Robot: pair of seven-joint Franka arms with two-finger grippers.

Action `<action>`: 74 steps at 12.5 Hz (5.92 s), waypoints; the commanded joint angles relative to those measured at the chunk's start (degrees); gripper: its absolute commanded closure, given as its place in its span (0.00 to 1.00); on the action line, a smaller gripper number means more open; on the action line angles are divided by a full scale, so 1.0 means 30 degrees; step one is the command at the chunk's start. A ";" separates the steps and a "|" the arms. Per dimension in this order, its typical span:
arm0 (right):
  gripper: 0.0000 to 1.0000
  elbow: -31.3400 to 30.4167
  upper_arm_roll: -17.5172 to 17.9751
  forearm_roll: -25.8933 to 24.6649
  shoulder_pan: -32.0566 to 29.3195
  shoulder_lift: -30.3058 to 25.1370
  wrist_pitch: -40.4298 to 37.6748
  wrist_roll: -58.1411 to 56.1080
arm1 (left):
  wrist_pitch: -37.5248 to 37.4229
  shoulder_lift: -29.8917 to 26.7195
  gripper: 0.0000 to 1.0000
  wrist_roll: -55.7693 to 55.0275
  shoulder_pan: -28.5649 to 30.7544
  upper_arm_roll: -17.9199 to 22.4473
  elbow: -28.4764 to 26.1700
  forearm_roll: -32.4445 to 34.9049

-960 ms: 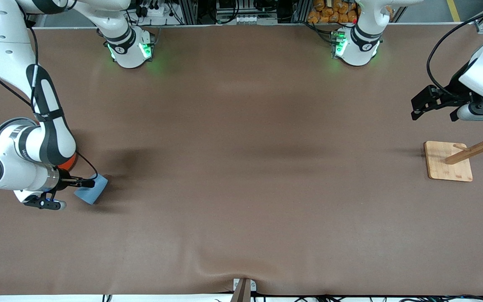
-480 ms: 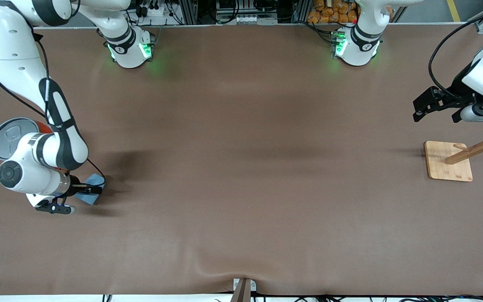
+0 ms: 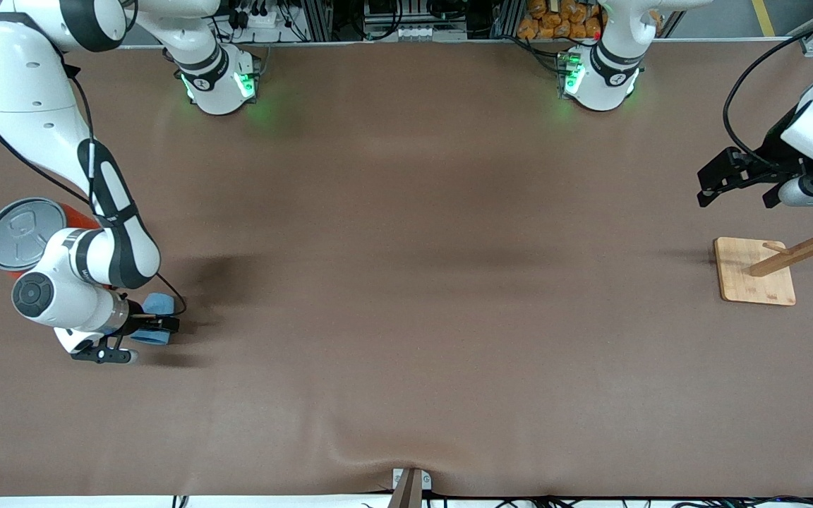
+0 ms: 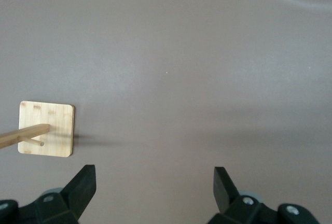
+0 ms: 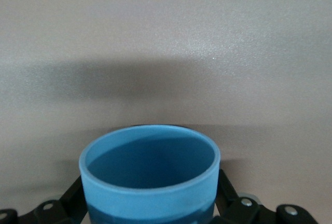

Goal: Flip cup
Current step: 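Lift the blue cup with the right gripper and rotate it, then carry the blue cup with the right gripper to the table's middle, then lower the cup and open the right gripper while the left gripper approaches, then withdraw the right gripper while the left gripper reaches the cup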

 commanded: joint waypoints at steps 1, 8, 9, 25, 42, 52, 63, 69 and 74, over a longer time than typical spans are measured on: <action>0.07 0.0214 0.0126 0.0043 0.0161 -0.0159 -0.1103 -0.0342 | 0.0415 0.0099 0.00 -0.0169 0.0016 -0.0056 0.0043 -0.0003; 0.50 0.2845 0.0360 0.0072 0.0396 -0.1041 -0.6200 -0.6893 | 0.1353 0.0480 0.00 -0.0199 -0.0277 -0.0232 -0.0015 -0.0062; 0.50 0.3402 0.1115 0.0072 0.0367 -0.1041 -0.6729 -0.7717 | 0.1324 0.0509 0.00 -0.0170 -0.0277 -0.0319 -0.0045 -0.0062; 0.46 0.4433 0.5754 -0.5404 0.9711 0.1361 0.0209 -1.3731 | 0.1294 0.0539 0.00 -0.0111 0.0016 -0.0467 -0.0045 -0.0091; 0.00 0.3847 0.5165 -0.7896 0.9508 0.1187 -0.1077 -1.5987 | 0.1499 0.2178 0.00 -0.0433 -0.0160 -0.0554 -0.0397 -0.1380; 0.00 0.3993 0.5372 -0.6725 0.8573 -0.2207 -0.5295 -1.5490 | 0.3226 0.4667 0.00 -0.0433 -0.1038 -0.1198 -0.0572 -0.1556; 0.00 0.4082 0.5370 -0.3619 0.2744 -0.7102 -0.9515 -0.8490 | 0.6710 0.6980 0.00 -0.0579 -0.1771 -0.1521 -0.1656 -0.4509; 0.00 0.4023 0.5343 -0.1843 0.1746 -0.8480 -1.0660 -0.4102 | 1.1510 1.0377 0.00 -0.0579 -0.3758 -0.1873 -0.1656 -1.3525; 0.00 0.3994 0.5371 -0.0018 -0.1940 -0.9681 -1.2912 -0.3535 | 1.5703 1.2517 0.00 0.0091 -0.7186 -0.1873 -0.1715 -2.2398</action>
